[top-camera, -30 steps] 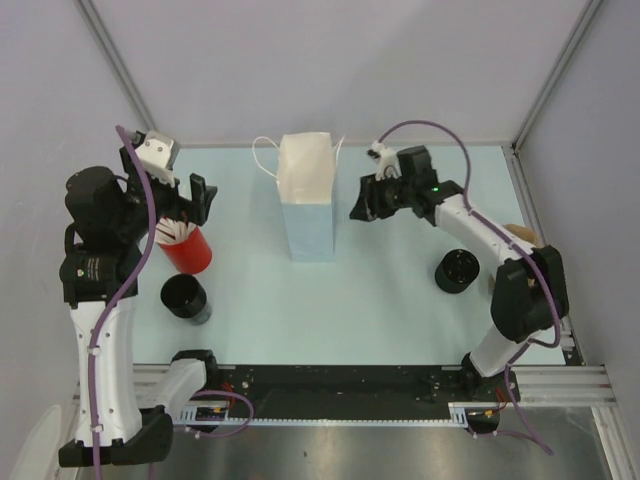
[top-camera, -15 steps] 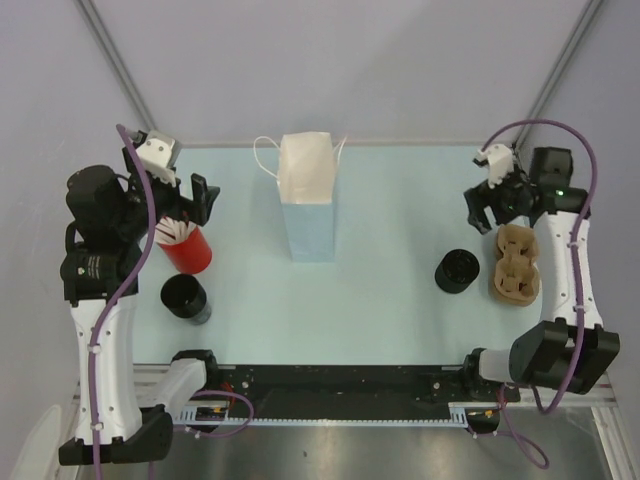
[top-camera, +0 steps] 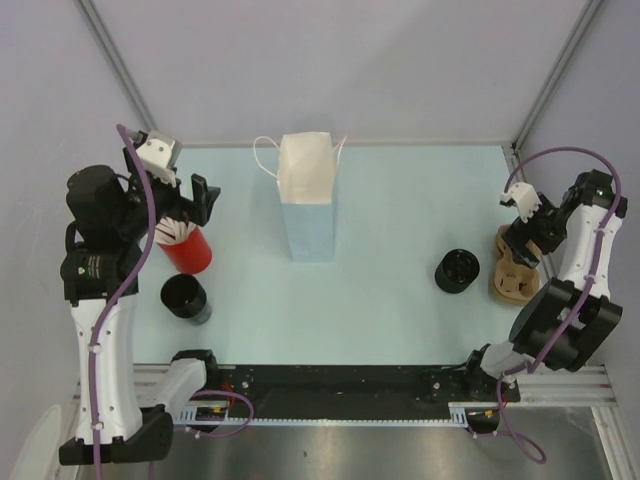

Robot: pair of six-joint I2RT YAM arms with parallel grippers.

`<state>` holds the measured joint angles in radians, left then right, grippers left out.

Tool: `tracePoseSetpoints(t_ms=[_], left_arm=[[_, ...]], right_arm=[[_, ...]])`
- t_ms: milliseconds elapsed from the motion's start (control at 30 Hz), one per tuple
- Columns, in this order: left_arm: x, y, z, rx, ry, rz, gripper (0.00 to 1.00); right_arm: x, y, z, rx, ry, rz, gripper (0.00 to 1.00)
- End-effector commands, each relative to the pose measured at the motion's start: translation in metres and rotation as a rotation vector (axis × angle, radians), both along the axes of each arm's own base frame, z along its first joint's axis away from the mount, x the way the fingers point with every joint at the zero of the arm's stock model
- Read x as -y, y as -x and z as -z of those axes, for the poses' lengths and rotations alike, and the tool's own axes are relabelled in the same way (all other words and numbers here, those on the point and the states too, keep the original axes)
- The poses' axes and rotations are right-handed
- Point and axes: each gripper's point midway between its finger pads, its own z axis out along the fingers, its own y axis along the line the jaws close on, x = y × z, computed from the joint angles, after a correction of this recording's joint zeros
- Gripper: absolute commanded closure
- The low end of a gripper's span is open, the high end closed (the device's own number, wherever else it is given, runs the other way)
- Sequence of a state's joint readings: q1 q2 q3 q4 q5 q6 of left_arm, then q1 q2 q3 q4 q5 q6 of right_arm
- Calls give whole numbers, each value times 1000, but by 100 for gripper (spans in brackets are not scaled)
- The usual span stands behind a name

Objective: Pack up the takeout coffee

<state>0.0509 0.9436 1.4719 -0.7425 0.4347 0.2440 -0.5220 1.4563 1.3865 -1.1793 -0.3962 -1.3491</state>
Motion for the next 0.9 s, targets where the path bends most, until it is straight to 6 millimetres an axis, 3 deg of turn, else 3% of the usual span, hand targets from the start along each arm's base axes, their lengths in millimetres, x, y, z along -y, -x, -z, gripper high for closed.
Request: tracePoseSetpoints(t_ms=[0,133,467,767,867], left_arm=[[2,-3,3,-1,15,19,0],[-1,-8,8,-13,7,7,1],[2,0,-9,16,-97,73,1],[-10,3,35,-138,-206,76,0],[-8,6,40,-131,-195,82,1]], right_arm=[[20,-8,12,-23,49,-75,1],[21,-14,23,-31,24,-87,4],[25,-10,44,-105,24,-137,10],[28,-8,62,-149,9,-196,12],[26,-15,65,-132,6,-208,13]])
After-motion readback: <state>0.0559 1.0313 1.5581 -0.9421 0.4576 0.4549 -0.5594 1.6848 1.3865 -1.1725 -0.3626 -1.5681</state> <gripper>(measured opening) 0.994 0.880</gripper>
